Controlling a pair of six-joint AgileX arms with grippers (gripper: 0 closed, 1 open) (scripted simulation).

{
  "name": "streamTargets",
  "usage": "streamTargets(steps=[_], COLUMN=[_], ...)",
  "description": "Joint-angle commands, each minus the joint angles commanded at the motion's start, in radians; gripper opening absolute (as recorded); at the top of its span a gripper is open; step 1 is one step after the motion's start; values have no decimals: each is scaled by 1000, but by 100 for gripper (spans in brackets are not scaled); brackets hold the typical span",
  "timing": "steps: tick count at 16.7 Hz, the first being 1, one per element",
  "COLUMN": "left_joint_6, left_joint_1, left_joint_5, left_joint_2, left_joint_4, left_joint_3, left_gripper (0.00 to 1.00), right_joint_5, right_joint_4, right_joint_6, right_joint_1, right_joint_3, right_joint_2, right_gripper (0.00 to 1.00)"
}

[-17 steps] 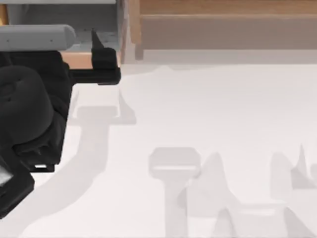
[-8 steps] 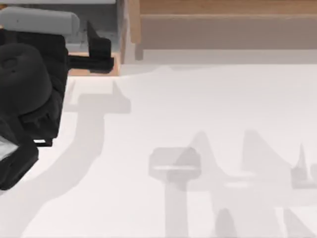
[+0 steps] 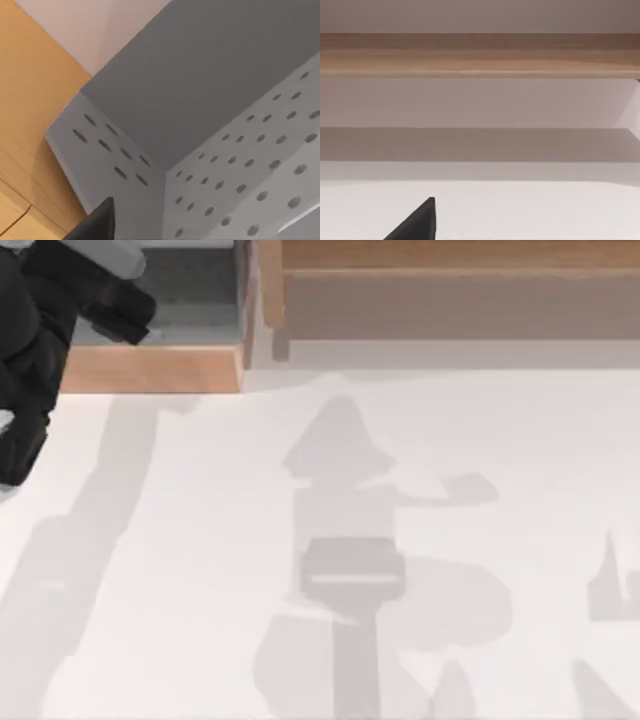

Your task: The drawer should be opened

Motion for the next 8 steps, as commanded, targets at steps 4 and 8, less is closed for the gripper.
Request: streamTargets(steps=[4,8], left_joint_6=[314,582], left_joint_1=[208,437], left_joint_5=[190,415], left_joint_2=[187,414], left_joint_4=[70,110], left_joint_3=[53,129], left_gripper=[100,100], right_joint_5=[0,0], right_joint_4=[0,0], right_joint_6=[0,0], right_joint_1=[0,0], right_joint_3=[0,0], right_joint_2=[0,0], right_gripper=[100,100])
